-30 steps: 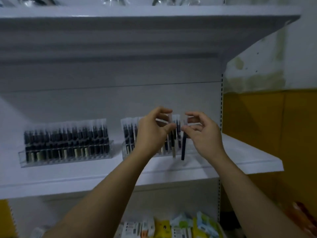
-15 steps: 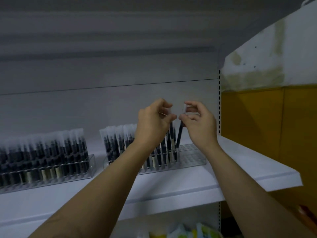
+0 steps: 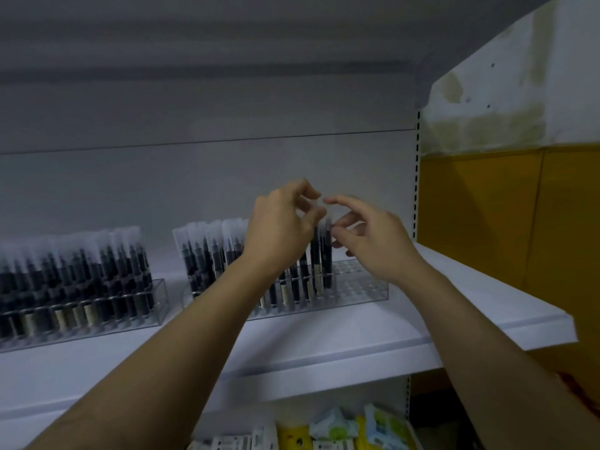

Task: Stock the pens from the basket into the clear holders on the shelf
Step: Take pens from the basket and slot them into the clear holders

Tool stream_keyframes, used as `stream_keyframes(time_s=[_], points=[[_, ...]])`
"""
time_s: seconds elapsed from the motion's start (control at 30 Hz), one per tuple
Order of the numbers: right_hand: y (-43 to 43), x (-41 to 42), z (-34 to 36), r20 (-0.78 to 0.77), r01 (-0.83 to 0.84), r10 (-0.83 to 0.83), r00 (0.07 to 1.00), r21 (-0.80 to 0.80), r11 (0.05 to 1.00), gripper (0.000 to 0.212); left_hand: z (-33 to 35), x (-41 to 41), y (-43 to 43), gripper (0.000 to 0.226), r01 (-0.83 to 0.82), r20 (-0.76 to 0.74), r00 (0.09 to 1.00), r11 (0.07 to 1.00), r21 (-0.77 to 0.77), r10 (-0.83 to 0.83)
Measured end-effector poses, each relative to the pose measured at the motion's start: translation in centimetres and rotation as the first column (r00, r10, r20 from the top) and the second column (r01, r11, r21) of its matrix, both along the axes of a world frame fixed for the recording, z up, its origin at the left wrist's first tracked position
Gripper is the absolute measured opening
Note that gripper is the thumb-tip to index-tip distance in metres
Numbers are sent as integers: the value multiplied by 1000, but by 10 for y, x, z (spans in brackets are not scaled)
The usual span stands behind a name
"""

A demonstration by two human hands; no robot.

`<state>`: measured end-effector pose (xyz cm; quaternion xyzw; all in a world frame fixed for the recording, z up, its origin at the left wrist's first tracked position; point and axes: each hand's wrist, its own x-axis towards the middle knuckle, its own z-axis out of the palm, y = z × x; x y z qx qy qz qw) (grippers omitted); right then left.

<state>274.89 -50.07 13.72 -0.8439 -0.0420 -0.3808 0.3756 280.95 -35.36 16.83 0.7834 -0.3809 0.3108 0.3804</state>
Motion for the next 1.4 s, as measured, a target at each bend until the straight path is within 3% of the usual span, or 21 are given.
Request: stream_keyframes(time_s=[0.1,0.2,0.4,0.57,0.7,0.9,1.03,1.27,1.4], points=[[-2,-1,12,-108,7,-20,994,-117,993,40,-3,7,-3,22,-172,20,985,982,81,171],[-4,0,17,-184,3,-45,982,-224,975,37,-8,10,-3,23,-245,24,969,956,159,244],[-4,-9,-6,-256,5,-58,965,-205,979,67,-16,8,4,26,-239,110,968,959,149,225],[4,-24,-16,-263,32,-83,961,-193,981,81,-24,0,16,49,-278,175,955,929,243,240],[14,-39,-13,-243,74,-144,959,-276,958,78,-27,-18,32,61,-291,224,945,923,253,237],[61,-65,-21,-181,74,-145,973,-352,933,71,-48,-50,77,48,-257,290,938,944,208,192],[103,-76,-44,-182,-5,-61,981,-342,940,68,-83,-69,121,41,-270,286,934,948,166,216],[180,-85,-109,-162,-137,87,983,-331,933,42,-161,-98,201,33,-367,180,923,917,157,339],[210,-83,-162,-288,-198,95,953,-354,914,45,-210,-107,240,39,-423,93,906,866,267,413]])
